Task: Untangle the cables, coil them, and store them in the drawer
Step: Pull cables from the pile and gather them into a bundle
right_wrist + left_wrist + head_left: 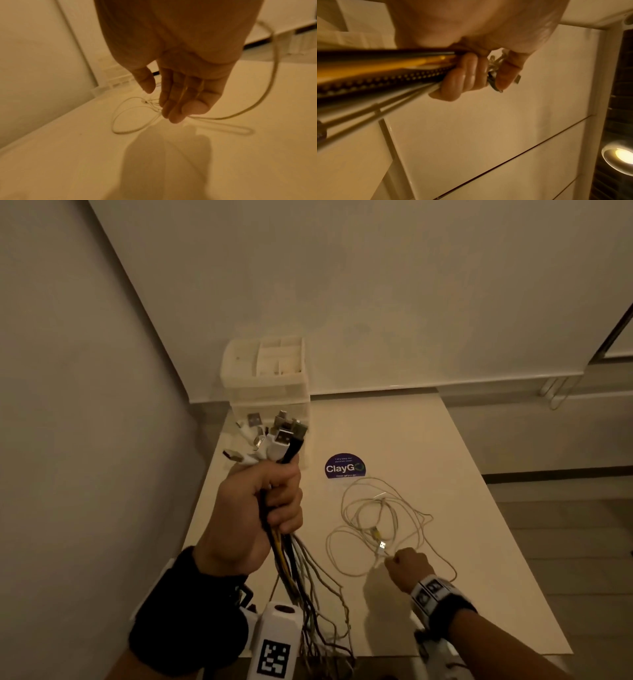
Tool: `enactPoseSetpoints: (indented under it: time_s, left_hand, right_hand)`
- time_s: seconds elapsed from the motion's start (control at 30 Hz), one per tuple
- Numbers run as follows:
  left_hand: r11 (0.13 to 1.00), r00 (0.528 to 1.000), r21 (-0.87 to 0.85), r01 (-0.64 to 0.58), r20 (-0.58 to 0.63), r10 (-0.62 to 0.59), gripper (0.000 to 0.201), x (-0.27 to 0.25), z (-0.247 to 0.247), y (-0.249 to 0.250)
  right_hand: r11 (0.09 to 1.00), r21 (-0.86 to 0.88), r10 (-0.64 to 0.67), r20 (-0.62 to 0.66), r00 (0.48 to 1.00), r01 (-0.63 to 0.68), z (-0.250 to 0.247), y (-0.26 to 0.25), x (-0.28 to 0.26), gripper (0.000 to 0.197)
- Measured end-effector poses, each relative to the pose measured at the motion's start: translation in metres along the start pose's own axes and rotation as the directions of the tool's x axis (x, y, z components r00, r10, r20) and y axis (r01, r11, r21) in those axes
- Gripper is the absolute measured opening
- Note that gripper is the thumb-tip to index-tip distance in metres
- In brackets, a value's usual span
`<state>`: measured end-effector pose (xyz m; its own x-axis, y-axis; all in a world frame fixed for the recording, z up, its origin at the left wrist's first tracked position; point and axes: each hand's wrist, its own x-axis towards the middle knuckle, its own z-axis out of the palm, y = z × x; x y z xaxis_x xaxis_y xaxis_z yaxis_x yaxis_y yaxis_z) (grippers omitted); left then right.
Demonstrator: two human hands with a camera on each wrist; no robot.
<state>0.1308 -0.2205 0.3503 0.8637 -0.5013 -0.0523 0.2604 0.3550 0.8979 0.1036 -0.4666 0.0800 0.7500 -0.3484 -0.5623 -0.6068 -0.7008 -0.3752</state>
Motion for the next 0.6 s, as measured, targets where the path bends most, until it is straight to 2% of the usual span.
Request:
enactPoseSetpoints:
  time_s: [0.1,0.27,0.37,0.43,0.47,0.53,0.6]
  left_hand:
    - [0.999,0.996,0.021,0.043,-0.075,-0.042,0.033,0.005,0.004,-0.004]
    - [0.998,0.989,0.001,0.059,-0.138,-0.058,0.037,0.013,0.004,-0.017]
    - [0.998,0.987,0.012,0.059,-0.15,-0.056,0.037,0.017,0.002,-0.025]
    - [0.998,0.987,0.014,0.058,-0.152,-0.055,0.035,0.022,0.002,-0.029]
    - [0.998,0.986,0.015,0.063,-0.159,-0.06,0.033,0.024,0.003,-0.03]
    - [0.997,0.982,0.036,0.065,-0.179,-0.057,0.022,0.031,0.003,-0.035]
    - [0.996,0.977,0.052,0.068,-0.205,-0.056,0.017,0.039,0.005,-0.041]
  right_hand:
    - [0.99,0.089,0.107,0.042,0.993,-0.11,0.012,-0.019,0.01,0.053]
    - [0.98,0.148,0.132,0.005,0.991,-0.131,0.031,-0.025,0.022,0.035]
    - [0.951,0.267,0.165,-0.02,0.986,-0.154,0.03,-0.022,0.024,0.028]
    - [0.903,0.412,0.154,-0.045,0.987,-0.123,0.024,-0.019,0.019,0.023]
    - [0.826,0.557,0.131,-0.046,0.99,-0.084,0.018,-0.019,0.014,0.021]
    - [0.521,0.853,0.079,-0.061,0.995,0.011,-0.005,-0.026,-0.005,0.016]
    - [0.219,0.972,-0.023,-0.081,0.996,0.084,-0.039,-0.038,-0.033,0.015]
